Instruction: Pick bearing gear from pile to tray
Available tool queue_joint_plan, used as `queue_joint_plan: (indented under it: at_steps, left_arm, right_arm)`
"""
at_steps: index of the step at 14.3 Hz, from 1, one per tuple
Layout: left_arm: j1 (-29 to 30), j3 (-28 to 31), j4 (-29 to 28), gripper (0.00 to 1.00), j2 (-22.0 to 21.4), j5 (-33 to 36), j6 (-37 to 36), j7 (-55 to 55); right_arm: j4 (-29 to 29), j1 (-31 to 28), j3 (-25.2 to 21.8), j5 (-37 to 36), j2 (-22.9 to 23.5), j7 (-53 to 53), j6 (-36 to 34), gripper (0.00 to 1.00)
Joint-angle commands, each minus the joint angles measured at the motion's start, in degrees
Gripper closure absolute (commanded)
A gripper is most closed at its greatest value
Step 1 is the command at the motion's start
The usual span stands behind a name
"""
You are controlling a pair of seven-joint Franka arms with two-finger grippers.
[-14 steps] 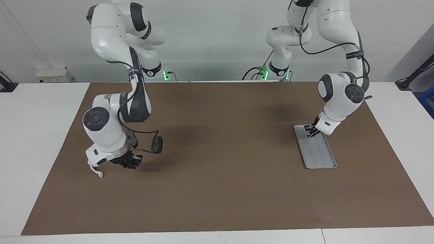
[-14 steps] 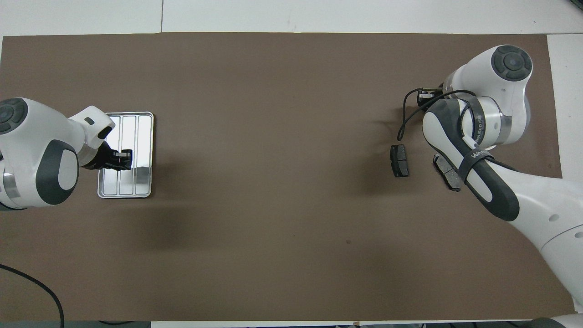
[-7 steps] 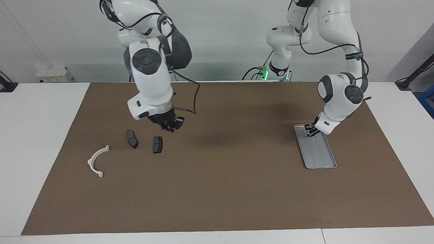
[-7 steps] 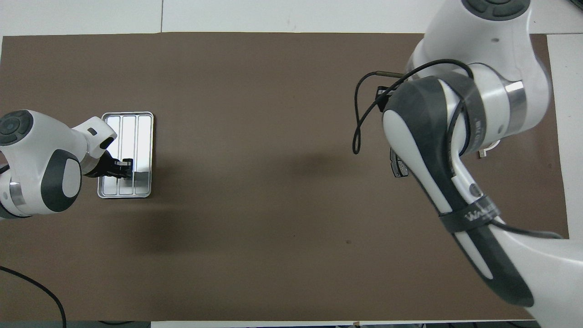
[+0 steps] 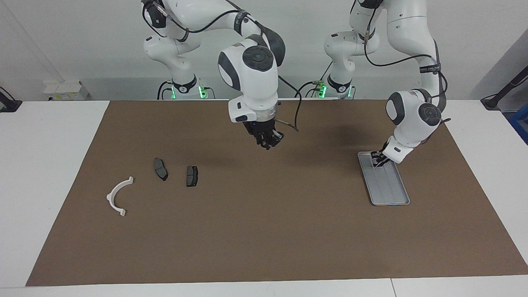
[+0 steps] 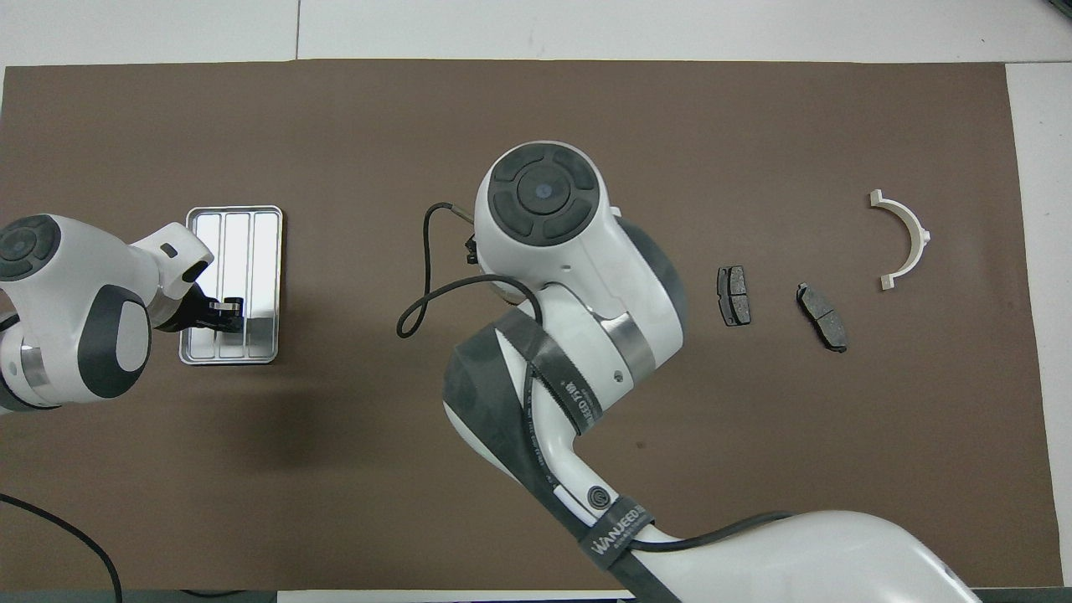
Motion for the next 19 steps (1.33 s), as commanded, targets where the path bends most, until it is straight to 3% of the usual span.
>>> queue_joint_plan:
  at_steps: [1,4,5,7,11,12,13,14,19]
  left_arm:
    - [0.7,-0.6,-2.4,0.92,-1.4,0.5,1.6,0.1]
    - [0.7,-0.6,-2.4,0.91,-1.4,0.3,1.4,0.1]
    - [0.5,-0.6,-2.4,0.84,-1.4,0.3,1.5,0.1]
    - [0.6,-0.6,-2.0,0.10,-1.4,0.3,0.8,0.1]
    - [0.1,-0.6,5.2,0.10,-1.4,0.1,-8.3,-0.5]
    - [-0.3,-0.7,6.7,0.10,-1.1,-0.1,-9.1,-2.9]
    - [-1.3,-0.7,6.7,0.10,-1.1,-0.2,-8.6,-5.3]
    - [-2.0,-0.7,6.4,0.10,-1.1,-0.2,-8.3,-6.2]
    - [-6.7,-0.8,6.0,0.10,-1.1,-0.3,-7.4,-16.1]
  right_arm:
    - [-3.7,3.1,-0.5,-0.3,3.2,5.5,7.5,1.00]
    - [-4.1,5.0,-0.4,-4.4,9.1,10.3,15.2,1.00]
    - [-4.2,5.0,-0.4,-4.6,10.2,10.3,17.3,1.00]
    - [-5.0,4.8,-0.4,-4.9,10.7,10.3,19.2,1.00]
    - [-5.3,4.7,-0.4,-5.6,11.1,10.3,19.9,1.00]
    - [-5.3,4.6,-0.4,-5.5,11.1,10.3,19.9,0.90]
    - [-5.1,4.5,-0.4,-5.5,11.0,10.4,19.6,0.21]
    - [-4.5,4.5,-0.4,-5.6,11.1,10.4,18.8,0.00]
    - [-2.3,-0.7,-0.7,-5.2,10.0,5.5,18.3,0.00]
